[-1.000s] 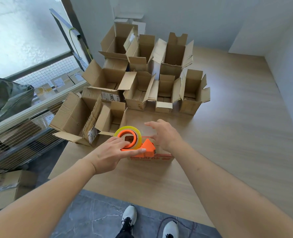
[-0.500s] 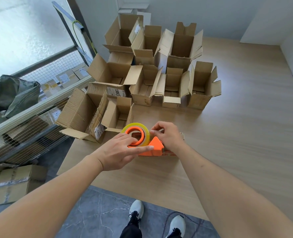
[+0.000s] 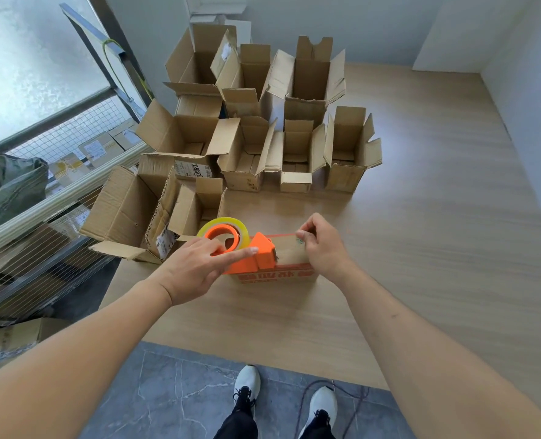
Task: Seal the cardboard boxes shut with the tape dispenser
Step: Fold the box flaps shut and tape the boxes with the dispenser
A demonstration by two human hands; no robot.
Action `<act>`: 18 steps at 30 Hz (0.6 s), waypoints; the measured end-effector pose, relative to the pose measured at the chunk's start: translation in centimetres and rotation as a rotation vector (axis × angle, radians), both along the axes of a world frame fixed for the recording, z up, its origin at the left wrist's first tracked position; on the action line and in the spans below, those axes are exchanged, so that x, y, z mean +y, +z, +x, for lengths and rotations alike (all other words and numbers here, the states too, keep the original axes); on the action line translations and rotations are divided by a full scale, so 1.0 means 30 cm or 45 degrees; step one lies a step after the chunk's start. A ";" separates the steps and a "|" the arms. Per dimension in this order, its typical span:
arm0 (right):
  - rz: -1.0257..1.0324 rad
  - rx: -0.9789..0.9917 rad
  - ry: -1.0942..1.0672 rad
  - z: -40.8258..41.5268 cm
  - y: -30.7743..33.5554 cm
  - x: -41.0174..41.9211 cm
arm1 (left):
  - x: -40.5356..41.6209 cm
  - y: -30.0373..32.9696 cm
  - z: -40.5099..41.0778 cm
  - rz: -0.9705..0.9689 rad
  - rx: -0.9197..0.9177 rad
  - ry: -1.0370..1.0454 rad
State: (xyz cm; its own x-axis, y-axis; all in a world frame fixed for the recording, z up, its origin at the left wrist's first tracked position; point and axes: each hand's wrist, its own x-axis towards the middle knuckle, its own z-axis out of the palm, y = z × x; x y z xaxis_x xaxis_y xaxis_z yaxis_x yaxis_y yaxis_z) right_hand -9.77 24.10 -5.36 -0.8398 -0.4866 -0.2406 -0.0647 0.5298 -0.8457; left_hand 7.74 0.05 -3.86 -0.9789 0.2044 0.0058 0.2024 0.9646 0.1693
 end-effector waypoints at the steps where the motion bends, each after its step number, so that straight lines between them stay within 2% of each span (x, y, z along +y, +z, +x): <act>1: 0.025 -0.018 -0.041 -0.017 0.004 0.030 | -0.001 0.003 0.000 0.000 -0.006 0.007; 4: 0.080 -0.118 -0.102 -0.046 -0.004 0.094 | 0.018 0.003 -0.001 -0.017 -0.020 0.005; 8: 0.025 -0.339 -0.259 -0.014 -0.035 0.104 | 0.036 0.026 -0.023 0.008 -0.050 -0.003; 14: 0.031 -0.381 -0.352 -0.003 -0.065 0.102 | 0.070 0.124 -0.137 0.193 -0.173 0.092; 18: 0.007 -0.419 -0.350 -0.009 -0.056 0.109 | 0.071 0.184 -0.198 0.165 -0.229 0.110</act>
State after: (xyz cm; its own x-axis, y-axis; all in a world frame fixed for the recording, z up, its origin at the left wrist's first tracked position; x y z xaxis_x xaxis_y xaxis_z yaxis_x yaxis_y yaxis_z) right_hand -10.03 27.38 -7.04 -0.8160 -0.2535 -0.5194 0.3525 0.4940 -0.7948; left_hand 1.80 2.18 1.66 -0.9803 0.1288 -0.1497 0.0754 0.9448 0.3189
